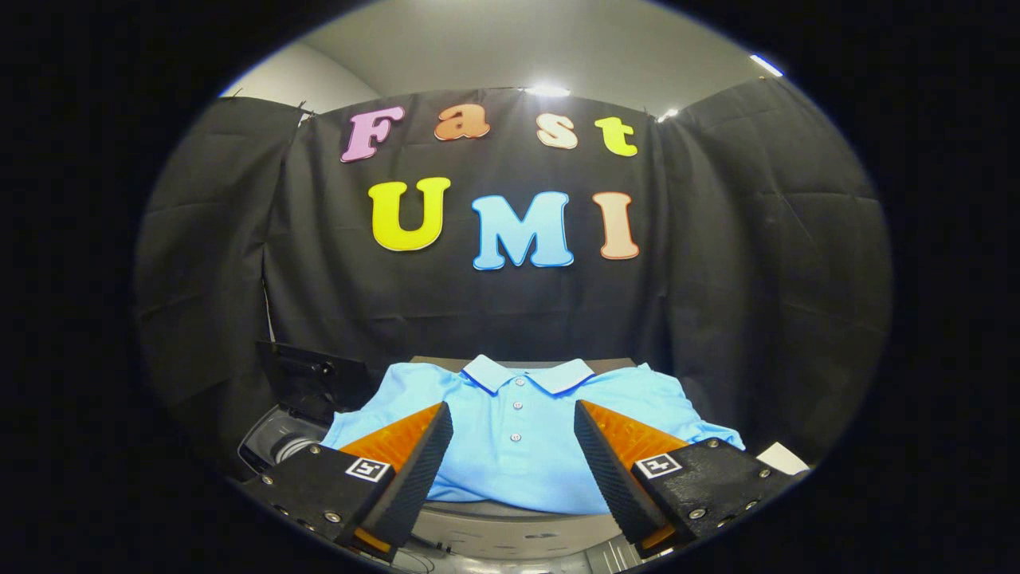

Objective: Put the clothes into the washing machine and then close the washing machine lid.

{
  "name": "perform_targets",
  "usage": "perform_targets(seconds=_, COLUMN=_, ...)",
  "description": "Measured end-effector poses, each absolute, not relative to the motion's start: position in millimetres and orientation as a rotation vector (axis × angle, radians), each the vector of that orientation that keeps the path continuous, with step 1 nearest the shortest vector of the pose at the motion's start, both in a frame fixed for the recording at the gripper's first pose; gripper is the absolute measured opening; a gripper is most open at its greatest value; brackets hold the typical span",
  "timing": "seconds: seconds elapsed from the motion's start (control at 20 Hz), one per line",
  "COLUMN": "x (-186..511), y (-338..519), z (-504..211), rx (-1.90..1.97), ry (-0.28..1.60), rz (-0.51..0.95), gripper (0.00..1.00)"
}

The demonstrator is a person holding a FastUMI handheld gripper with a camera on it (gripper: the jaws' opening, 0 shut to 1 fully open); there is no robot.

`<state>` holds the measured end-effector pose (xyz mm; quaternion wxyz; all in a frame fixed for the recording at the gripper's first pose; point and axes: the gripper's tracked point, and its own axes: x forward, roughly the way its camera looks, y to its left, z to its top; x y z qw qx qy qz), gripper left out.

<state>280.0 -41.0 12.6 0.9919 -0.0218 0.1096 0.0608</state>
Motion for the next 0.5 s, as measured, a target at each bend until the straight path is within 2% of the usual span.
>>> perform_targets(seconds=0.5, x=342.4, y=-45.5, z=-27.6, rx=0.010, ry=0.381, rz=0.138, gripper=0.96)
